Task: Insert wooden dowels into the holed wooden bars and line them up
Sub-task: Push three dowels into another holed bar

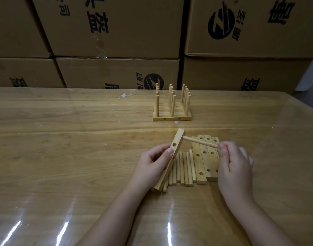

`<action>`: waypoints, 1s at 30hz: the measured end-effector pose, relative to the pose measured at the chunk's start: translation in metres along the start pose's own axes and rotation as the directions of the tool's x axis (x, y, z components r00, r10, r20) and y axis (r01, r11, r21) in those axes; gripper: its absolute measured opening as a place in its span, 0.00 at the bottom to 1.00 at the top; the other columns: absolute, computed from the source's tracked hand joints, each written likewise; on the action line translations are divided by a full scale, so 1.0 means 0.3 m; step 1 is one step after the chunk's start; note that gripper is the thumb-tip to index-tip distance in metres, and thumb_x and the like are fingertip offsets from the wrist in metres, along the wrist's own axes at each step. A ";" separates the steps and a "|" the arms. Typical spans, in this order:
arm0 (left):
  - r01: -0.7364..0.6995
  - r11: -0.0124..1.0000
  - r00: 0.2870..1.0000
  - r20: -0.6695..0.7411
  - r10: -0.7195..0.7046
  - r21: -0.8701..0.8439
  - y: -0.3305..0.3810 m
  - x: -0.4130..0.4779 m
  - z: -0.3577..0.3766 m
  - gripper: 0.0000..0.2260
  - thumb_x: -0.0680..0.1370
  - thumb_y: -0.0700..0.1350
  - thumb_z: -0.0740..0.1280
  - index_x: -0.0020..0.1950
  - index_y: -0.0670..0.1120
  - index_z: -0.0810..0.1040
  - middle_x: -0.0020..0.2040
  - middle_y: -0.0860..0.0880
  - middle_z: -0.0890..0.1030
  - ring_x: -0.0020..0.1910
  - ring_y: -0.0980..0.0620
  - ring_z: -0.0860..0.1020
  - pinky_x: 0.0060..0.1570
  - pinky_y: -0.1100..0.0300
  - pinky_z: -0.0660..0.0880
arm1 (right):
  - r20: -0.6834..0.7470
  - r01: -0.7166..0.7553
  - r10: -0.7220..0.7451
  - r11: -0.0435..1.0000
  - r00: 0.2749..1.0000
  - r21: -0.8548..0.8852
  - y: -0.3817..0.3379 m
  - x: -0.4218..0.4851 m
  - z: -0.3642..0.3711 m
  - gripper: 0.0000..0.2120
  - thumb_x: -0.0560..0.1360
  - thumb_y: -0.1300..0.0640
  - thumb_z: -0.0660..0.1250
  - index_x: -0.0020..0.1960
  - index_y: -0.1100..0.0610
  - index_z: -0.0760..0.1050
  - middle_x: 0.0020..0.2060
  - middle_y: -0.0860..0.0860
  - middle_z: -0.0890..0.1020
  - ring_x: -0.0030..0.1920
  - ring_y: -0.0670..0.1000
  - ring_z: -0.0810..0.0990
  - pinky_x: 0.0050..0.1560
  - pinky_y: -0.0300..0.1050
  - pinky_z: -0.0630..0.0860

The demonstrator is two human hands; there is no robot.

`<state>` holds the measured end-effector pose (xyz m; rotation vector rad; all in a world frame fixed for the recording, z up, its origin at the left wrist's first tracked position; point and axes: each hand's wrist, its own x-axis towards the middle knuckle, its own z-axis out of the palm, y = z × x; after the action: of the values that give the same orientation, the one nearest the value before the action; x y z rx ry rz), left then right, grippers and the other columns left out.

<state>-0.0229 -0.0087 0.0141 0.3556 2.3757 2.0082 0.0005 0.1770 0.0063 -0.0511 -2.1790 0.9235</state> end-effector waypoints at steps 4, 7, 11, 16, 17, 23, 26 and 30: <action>0.055 0.997 0.998 -0.013 -0.055 -0.047 -0.007 0.004 -0.001 0.10 0.78 0.50 0.64 0.57 0.59 0.80 0.52 0.60 0.83 0.53 0.63 0.78 0.52 0.66 0.74 | 0.054 -0.046 0.039 0.989 0.998 0.138 -0.007 -0.009 0.008 0.18 0.77 0.39 0.47 0.46 0.49 0.70 0.36 0.44 0.75 0.42 0.51 0.74 0.52 0.50 0.64; 0.089 0.983 0.994 -0.042 -0.097 -0.158 -0.004 0.007 -0.010 0.10 0.78 0.49 0.64 0.56 0.54 0.82 0.50 0.53 0.84 0.52 0.53 0.80 0.55 0.54 0.76 | 0.151 -0.133 0.096 0.958 0.984 0.256 -0.012 -0.015 0.008 0.20 0.73 0.31 0.46 0.54 0.40 0.67 0.44 0.46 0.78 0.53 0.53 0.75 0.58 0.55 0.68; 0.101 0.948 0.990 -0.063 -0.126 -0.301 -0.002 0.013 -0.016 0.11 0.80 0.45 0.61 0.49 0.56 0.84 0.41 0.52 0.85 0.42 0.55 0.82 0.42 0.61 0.77 | 0.291 0.013 -0.015 1.000 0.957 0.010 -0.018 -0.014 0.009 0.14 0.74 0.43 0.57 0.58 0.43 0.69 0.48 0.36 0.75 0.53 0.34 0.68 0.63 0.48 0.61; 0.094 0.893 0.984 -0.094 -0.150 -0.439 0.004 0.019 -0.023 0.11 0.81 0.43 0.59 0.53 0.47 0.81 0.32 0.48 0.81 0.32 0.54 0.80 0.34 0.62 0.78 | 0.578 0.260 -0.042 0.918 0.815 -0.299 -0.019 -0.024 0.018 0.21 0.77 0.47 0.54 0.69 0.46 0.63 0.60 0.38 0.74 0.67 0.40 0.63 0.73 0.54 0.44; 0.089 0.890 0.985 -0.094 -0.146 -0.447 0.005 0.019 -0.023 0.11 0.81 0.43 0.59 0.53 0.46 0.81 0.32 0.47 0.81 0.32 0.54 0.80 0.34 0.62 0.78 | 0.594 0.278 -0.036 0.906 0.803 -0.320 -0.022 -0.024 0.019 0.21 0.78 0.46 0.52 0.70 0.46 0.62 0.61 0.39 0.74 0.68 0.40 0.62 0.73 0.54 0.42; 0.063 0.883 0.984 -0.116 -0.132 -0.465 0.006 0.020 -0.019 0.10 0.81 0.42 0.60 0.54 0.43 0.80 0.32 0.46 0.80 0.31 0.53 0.79 0.33 0.62 0.77 | 0.704 0.355 -0.091 0.904 0.704 -0.237 -0.034 -0.034 0.020 0.23 0.77 0.42 0.45 0.72 0.41 0.55 0.64 0.37 0.72 0.72 0.39 0.52 0.73 0.54 0.37; 0.045 0.878 0.983 -0.136 -0.124 -0.476 0.004 0.024 -0.022 0.10 0.81 0.41 0.60 0.54 0.42 0.80 0.31 0.47 0.80 0.31 0.54 0.79 0.33 0.64 0.77 | 0.717 0.373 -0.105 0.899 0.689 -0.227 -0.041 -0.035 0.019 0.28 0.74 0.34 0.44 0.72 0.38 0.52 0.69 0.34 0.62 0.72 0.39 0.51 0.72 0.53 0.35; 0.047 0.880 0.981 -0.143 -0.128 -0.472 0.000 0.026 -0.023 0.10 0.80 0.42 0.60 0.52 0.43 0.81 0.32 0.47 0.80 0.32 0.54 0.79 0.35 0.64 0.77 | 0.752 0.419 -0.126 0.883 0.647 -0.212 -0.040 -0.042 0.018 0.35 0.67 0.25 0.43 0.72 0.35 0.50 0.71 0.33 0.55 0.72 0.39 0.48 0.71 0.53 0.33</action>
<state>-0.0315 -0.0141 0.0164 0.0611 1.8396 2.5539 0.0087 0.1612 0.0035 0.5580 -2.9635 0.3384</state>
